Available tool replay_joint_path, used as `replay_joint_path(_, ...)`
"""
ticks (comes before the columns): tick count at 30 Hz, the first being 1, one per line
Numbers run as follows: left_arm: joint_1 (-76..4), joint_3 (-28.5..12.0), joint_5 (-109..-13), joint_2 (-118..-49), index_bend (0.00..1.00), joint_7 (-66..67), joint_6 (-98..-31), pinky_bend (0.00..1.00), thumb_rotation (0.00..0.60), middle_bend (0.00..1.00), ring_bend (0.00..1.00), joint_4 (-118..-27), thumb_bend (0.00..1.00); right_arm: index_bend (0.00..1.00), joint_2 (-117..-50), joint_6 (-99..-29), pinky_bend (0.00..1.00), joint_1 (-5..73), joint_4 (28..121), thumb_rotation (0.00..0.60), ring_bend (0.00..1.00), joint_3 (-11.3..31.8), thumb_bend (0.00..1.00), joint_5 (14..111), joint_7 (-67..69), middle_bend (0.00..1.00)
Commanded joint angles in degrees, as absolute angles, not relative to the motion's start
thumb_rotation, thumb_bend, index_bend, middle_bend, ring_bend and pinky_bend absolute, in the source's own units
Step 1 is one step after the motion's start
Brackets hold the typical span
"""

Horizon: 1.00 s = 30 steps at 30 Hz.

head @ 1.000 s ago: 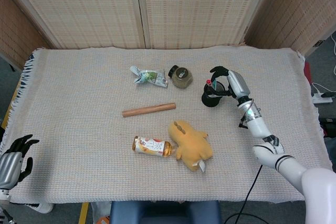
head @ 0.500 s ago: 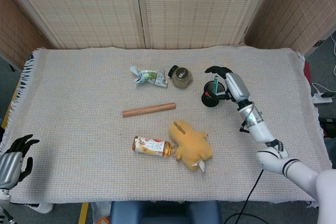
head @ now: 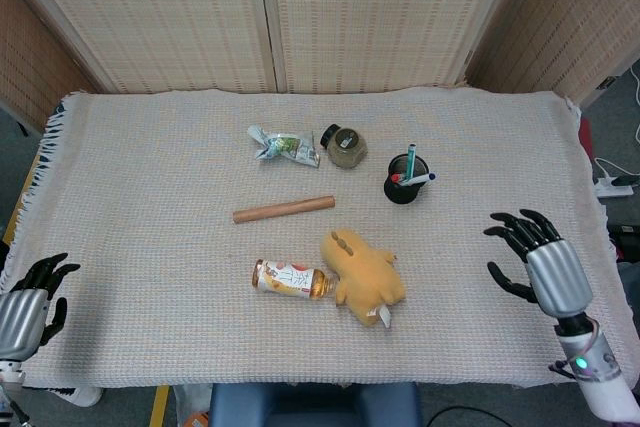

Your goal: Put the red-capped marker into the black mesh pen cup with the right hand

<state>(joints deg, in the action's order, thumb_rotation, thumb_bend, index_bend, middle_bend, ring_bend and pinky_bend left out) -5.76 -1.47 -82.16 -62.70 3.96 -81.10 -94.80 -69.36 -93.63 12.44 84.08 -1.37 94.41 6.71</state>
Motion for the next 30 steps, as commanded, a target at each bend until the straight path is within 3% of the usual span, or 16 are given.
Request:
replay_joint_path(1,-5.43,-1.59,-83.24,-62.83,0.24,4.11,-82.37,0.3,0.6,0.1,0.09,-94.82,0.59,0.36,-75.68,-97.79,0.2,5.47,71.15,0.6,0.31,-5.75,0.24,95.08,11.22,0.22)
replay_joint_path(8,-5.22,-1.64,-84.59,-63.06,0.27,3.81,-83.7,0.25,0.6,0.11,0.08,-94.04,0.59,0.38,-81.94,-99.25,0.2,3.01,58.62,0.6,0.31,-4.36,0.25,93.99,16.85,0.22)
replay_joint_path(30,-5.71,-1.31,-83.4,-63.29,0.27,5.2,-81.58,0.26,0.6,0.12,0.08,-94.32,0.59,0.41,-80.88,-98.86,0.2,1.94,57.92,0.6,0.31,-2.21,0.25,94.01,19.07,0.22)
